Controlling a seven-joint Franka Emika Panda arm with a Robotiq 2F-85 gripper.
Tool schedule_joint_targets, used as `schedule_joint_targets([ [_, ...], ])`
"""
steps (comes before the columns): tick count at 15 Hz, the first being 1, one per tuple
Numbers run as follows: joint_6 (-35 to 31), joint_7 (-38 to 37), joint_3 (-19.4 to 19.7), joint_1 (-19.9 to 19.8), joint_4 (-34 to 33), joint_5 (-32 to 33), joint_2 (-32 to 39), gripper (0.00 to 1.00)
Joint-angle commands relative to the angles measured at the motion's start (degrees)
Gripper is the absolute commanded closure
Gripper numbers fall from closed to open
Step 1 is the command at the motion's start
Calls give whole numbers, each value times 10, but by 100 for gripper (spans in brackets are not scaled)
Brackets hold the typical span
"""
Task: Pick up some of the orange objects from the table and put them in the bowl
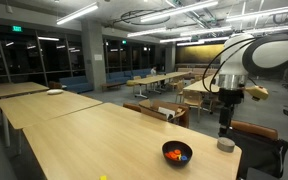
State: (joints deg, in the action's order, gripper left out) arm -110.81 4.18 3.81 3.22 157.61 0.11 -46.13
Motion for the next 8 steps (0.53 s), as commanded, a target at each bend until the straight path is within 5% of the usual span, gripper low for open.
schedule_joint_targets([
  [1,5,5,-7,-8,-1,-6,-5,0],
  [8,10,5,-7,-8,-1,-7,-11,0],
])
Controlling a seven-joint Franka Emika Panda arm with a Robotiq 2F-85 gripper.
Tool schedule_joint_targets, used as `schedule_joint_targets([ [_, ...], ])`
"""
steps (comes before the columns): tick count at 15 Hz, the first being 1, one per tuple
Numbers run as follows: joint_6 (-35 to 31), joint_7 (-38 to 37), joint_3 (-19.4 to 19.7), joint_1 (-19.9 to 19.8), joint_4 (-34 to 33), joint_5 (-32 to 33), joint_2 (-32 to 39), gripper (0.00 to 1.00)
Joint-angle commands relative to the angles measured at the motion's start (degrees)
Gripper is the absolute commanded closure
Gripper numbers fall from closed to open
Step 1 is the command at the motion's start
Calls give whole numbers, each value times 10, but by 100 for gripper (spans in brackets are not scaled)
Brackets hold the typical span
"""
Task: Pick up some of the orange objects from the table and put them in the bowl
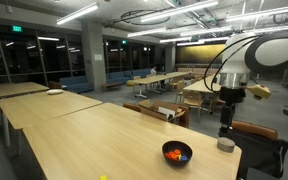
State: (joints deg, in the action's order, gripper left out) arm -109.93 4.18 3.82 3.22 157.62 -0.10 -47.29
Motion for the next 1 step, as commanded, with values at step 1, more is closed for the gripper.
schedule_joint_targets([
  [1,1,5,-7,-8,-1,-5,1,0],
])
